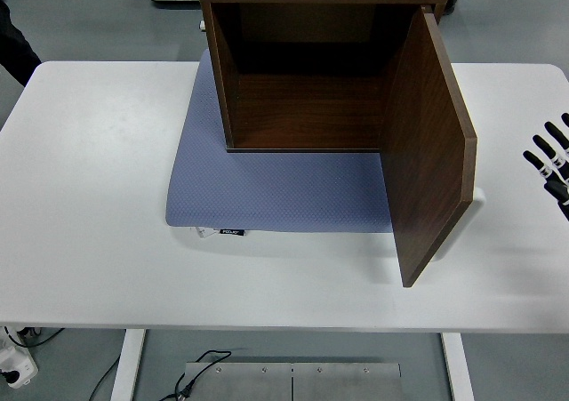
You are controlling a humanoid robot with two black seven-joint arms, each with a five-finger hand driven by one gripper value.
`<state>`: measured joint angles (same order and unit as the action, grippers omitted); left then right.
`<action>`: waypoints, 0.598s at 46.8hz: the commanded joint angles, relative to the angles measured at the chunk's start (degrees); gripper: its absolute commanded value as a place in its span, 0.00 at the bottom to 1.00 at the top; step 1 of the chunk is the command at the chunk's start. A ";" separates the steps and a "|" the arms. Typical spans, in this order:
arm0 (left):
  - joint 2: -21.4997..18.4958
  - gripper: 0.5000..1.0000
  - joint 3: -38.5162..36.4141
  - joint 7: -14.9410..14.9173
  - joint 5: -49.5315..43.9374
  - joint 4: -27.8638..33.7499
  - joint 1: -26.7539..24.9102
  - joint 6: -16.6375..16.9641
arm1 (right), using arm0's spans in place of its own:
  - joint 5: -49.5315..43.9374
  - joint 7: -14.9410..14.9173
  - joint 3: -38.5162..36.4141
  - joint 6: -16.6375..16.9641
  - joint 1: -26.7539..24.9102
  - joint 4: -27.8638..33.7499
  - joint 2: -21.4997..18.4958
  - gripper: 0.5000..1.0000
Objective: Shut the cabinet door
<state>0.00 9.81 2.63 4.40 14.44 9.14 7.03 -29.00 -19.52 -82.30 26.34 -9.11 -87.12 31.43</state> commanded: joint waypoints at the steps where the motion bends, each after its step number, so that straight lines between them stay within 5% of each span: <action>1: 0.00 1.00 0.04 0.00 0.00 -0.02 0.00 0.00 | -0.53 0.01 0.30 1.51 -0.21 -0.42 -0.14 1.00; 19: 0.00 1.00 0.04 0.00 0.00 -0.02 0.00 0.00 | -4.04 0.01 2.05 8.66 -2.49 -1.12 -2.16 1.00; 28: 0.00 1.00 0.04 0.00 0.00 -0.02 0.00 0.00 | -5.45 0.01 2.84 8.66 -2.84 -1.21 -3.22 1.00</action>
<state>0.00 9.78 2.63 4.40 14.43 9.14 7.04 -34.10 -19.52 -79.66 35.01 -11.89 -88.31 28.45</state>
